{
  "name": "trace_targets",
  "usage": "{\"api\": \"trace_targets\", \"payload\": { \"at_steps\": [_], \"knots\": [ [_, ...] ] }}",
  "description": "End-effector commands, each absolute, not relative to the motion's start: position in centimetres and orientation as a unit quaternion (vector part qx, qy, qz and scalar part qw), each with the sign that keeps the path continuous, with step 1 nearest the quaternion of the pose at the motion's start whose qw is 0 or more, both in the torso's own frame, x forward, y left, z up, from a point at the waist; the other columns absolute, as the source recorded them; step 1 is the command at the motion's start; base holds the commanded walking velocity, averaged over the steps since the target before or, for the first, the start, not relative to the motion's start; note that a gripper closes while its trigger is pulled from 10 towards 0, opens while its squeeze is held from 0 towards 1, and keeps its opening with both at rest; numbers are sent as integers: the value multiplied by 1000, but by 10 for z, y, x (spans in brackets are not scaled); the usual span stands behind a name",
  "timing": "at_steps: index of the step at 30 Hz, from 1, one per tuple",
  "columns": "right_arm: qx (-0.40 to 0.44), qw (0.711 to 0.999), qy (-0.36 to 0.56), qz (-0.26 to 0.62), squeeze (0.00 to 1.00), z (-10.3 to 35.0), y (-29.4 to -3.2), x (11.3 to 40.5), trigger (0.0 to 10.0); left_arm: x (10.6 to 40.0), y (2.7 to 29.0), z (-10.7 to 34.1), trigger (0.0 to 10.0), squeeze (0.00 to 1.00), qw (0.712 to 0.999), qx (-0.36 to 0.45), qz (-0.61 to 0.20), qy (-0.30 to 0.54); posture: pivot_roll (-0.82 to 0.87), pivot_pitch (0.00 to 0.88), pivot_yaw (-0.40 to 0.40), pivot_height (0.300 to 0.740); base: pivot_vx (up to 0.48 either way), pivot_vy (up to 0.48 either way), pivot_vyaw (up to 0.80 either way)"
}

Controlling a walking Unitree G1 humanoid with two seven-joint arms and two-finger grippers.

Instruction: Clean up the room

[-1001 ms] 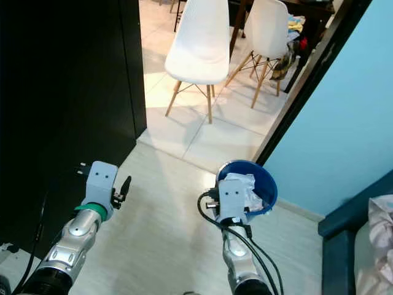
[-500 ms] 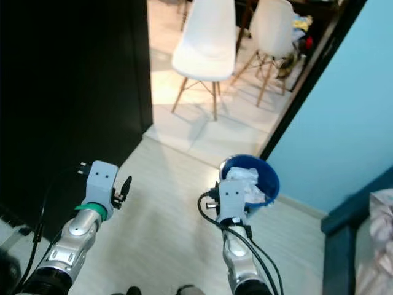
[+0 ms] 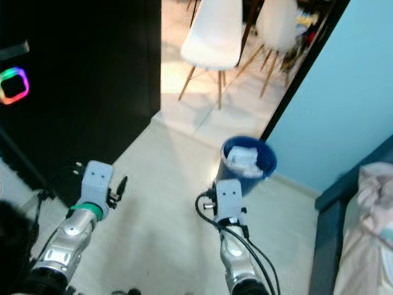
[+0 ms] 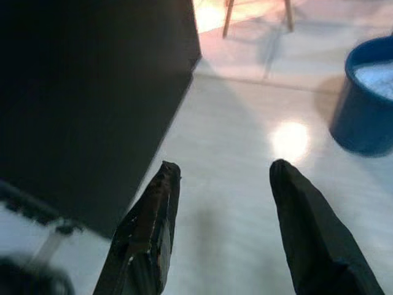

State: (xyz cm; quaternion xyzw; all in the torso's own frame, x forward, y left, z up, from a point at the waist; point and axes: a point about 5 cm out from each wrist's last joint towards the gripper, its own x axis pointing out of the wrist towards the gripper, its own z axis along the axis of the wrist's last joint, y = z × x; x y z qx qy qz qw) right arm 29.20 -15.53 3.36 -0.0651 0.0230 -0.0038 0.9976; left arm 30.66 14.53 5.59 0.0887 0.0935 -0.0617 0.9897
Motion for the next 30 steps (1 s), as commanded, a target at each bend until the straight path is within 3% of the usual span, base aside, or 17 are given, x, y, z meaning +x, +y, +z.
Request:
{"api": "trace_targets", "payload": {
  "at_steps": [1, 25, 30],
  "knots": [
    [-67, 997, 37, -13, 0, 28, -159, 288, 10000, 306, 140, 55, 10000, 0, 989, 87, -70, 96, -84, 17, 20, 740, -379, 0, 0],
    [-68, 997, 45, -20, 0, 26, -160, 287, 10000, 307, 139, 55, 10000, 0, 989, 88, -73, 97, -88, 20, 24, 740, -369, 0, 0],
    [-74, 996, 46, -21, 0, 25, -161, 286, 10000, 306, 138, 54, 10000, 0, 989, 86, -72, 98, -92, 22, 24, 740, -121, 0, 0]
  ]
}}
